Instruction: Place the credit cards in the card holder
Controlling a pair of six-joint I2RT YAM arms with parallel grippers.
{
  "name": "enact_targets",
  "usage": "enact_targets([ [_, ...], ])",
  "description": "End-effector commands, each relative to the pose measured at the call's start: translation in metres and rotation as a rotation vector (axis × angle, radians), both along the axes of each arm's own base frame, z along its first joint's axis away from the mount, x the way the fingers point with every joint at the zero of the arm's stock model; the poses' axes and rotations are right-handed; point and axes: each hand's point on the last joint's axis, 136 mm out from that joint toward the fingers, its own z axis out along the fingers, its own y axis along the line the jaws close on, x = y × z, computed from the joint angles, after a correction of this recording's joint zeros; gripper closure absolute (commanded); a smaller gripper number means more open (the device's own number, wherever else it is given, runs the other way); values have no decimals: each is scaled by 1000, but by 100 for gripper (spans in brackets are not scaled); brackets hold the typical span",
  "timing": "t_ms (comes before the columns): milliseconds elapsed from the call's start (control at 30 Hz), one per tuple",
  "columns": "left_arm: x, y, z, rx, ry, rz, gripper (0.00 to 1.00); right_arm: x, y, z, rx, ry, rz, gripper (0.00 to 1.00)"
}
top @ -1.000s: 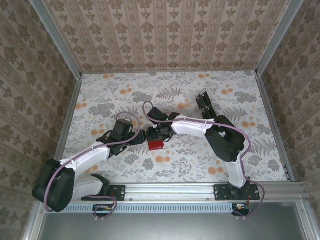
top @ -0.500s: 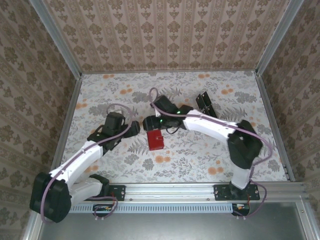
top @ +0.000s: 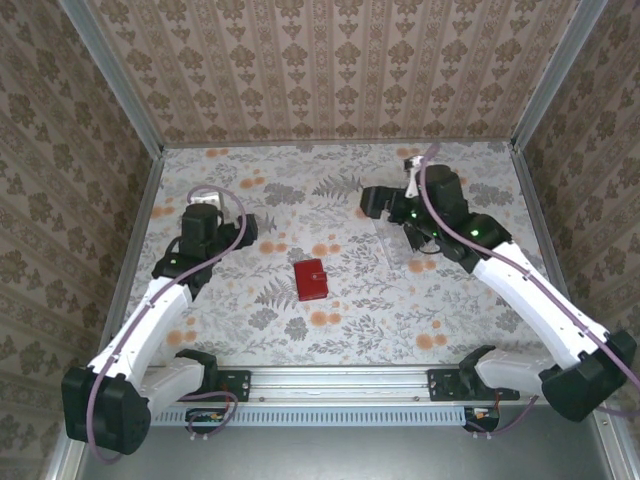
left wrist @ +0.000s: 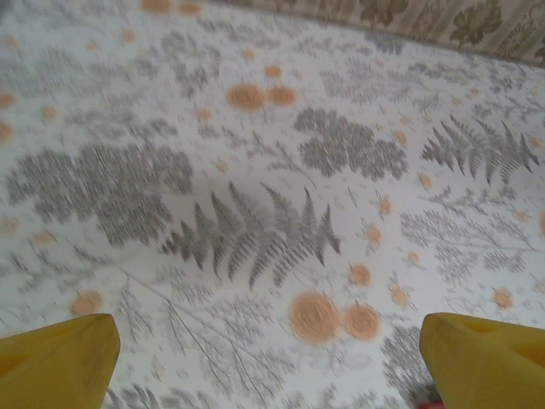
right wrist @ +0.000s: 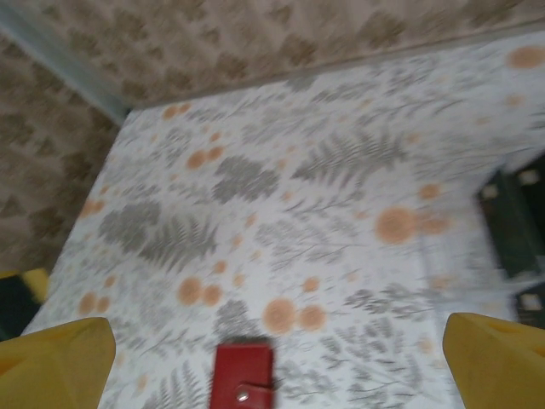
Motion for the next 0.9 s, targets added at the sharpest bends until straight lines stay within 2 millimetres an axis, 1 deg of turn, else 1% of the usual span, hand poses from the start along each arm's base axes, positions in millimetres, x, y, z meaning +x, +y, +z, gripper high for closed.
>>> enact_targets([
  [0, 13, 15, 27, 138, -168, 2, 0, 2, -59, -6, -111, -20, -191, 0],
  [100, 17, 22, 26, 210, -226, -8, 0, 7, -108, -13, -110, -13, -356, 0],
  [133, 18, 24, 25, 230, -244, -8, 0, 9, -120, -17, -112, -17, -393, 0],
  [200, 19, 34, 19, 267, -269, 13, 0, 12, -150, -26, -124, -28, -496, 0],
  [300, 20, 54, 8, 274, -303, 65, 0, 14, -185, -44, -157, -20, -614, 0],
  [400, 17, 75, -6, 300, -288, 110, 0, 15, -211, -64, -212, -22, -685, 0],
  [500, 15, 92, -19, 337, -260, 140, 0, 13, -231, -86, -302, -11, -739, 0],
  [567, 13, 101, -28, 357, -249, 158, 0, 12, -241, -102, -344, 15, -761, 0],
  [633, 11, 103, -37, 374, -238, 152, 0, 10, -248, -116, -373, 42, -778, 0],
  [700, 11, 102, -43, 374, -236, 138, 0, 11, -250, -128, -388, 57, -780, 0],
  [867, 9, 99, -59, 370, -207, 120, 0, 11, -251, -148, -393, 65, -781, 0],
])
